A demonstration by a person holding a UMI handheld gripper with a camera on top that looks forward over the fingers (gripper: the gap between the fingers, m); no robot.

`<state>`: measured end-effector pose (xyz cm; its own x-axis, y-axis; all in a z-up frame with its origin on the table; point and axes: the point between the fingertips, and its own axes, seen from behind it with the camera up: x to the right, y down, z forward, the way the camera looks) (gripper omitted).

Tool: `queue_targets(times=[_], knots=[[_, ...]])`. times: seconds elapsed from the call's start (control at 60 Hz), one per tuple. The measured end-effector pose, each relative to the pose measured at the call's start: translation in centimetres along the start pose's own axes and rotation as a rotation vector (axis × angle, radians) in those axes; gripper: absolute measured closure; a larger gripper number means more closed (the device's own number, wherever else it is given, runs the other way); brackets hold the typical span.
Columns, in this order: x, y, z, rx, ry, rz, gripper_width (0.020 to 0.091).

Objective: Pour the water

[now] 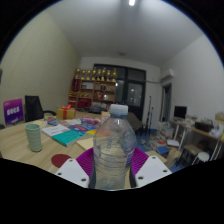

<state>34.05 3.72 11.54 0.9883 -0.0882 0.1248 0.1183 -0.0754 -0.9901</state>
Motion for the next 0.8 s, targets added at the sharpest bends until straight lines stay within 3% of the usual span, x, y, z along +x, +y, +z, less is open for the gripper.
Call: queue_targets(times=[0.067,0.2,0.317,0.45,0.567,0.65,0.8], knots=[[-2.0,-2.6,0.8,0.017,-0.017,-0.118,0.0639],[-5.0,-12.5,1.9,0.108,0.002,-0.546,0.0639],[-11.2,-16.8,5.4,0.173,0.040,-1.095,0.0645],[-17.6,-14.2,8.7,0.188,0.054,-1.663,0.0636],[-21.2,-13.4,9.0,0.246,0.043,-2.039,0.0638],[-22.4,-13.5,9.1,0.278,0.066,-2.192,0.0634],[-23.1,-13.3,9.3,0.269,0.041,-2.283,0.0636]])
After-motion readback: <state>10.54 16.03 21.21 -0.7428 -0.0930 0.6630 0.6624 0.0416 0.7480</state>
